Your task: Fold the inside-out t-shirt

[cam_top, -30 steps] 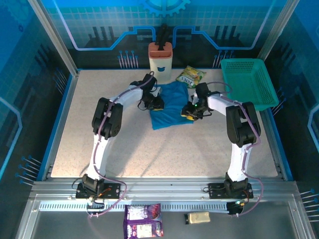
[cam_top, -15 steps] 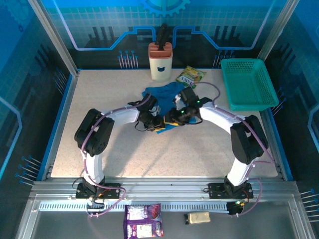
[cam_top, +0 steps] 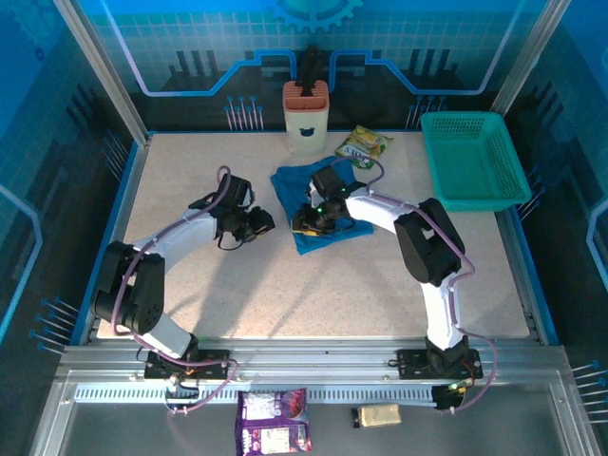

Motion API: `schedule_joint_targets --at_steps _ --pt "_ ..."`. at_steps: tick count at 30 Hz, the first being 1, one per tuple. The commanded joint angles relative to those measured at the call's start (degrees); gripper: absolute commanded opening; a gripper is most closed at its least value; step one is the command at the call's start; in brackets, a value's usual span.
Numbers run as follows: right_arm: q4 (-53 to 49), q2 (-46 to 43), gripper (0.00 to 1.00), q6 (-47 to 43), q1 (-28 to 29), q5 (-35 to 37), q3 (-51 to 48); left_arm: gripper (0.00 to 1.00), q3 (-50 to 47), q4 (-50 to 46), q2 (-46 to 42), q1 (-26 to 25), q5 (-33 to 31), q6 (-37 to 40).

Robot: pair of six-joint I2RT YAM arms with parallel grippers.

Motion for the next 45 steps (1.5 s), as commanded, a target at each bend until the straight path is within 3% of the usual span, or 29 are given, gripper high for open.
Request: schedule_joint_targets --at_steps 1,6,14,20,25,28,32,37,45 --pt "-3.76 1.84 0.37 -1.47 1.49 2.96 0.21 0.28 -1.06 -1.31 -2.34 0.65 -0.17 1.75" --pt "-4.13 -3.04 0.37 -2.87 2.99 1.23 -9.64 0.28 1.91 -2.21 -1.38 0.47 2.72 5.0" --pt "-8.88 -20.94 0.37 -6.48 0.59 2.93 -32.45 0.29 11.51 -7.64 4.21 -1.66 3.2 10.04" --pt "-15.16 -32.03 0.37 -8.6 -9.33 6.19 -40.44 0.28 16.9 -10.04 9.65 -4.7 3.89 11.81" --pt "-16.71 -35.69 0.38 -10.61 -19.86 8.61 -40.34 0.26 17.55 -10.39 12.93 -8.56 5.51 12.09" --pt "-18.69 -35.88 0.38 -11.48 -22.37 11.51 -37.57 0.26 15.58 -9.0 12.84 -10.62 6.1 10.81" --pt "-18.23 -38.1 0.38 -9.99 -19.94 10.21 -33.13 0.26 12.91 -7.73 12.42 -13.23 5.25 9.35" --pt "-16.99 -35.37 0.38 -7.79 -11.93 7.36 -27.52 0.24 10.37 -9.81 14.3 -14.02 0.2 8.66" --pt "-7.45 -25.72 0.39 -3.82 -5.52 -0.46 -21.16 0.24 0.81 -4.53 10.4 -14.8 4.43 3.83"
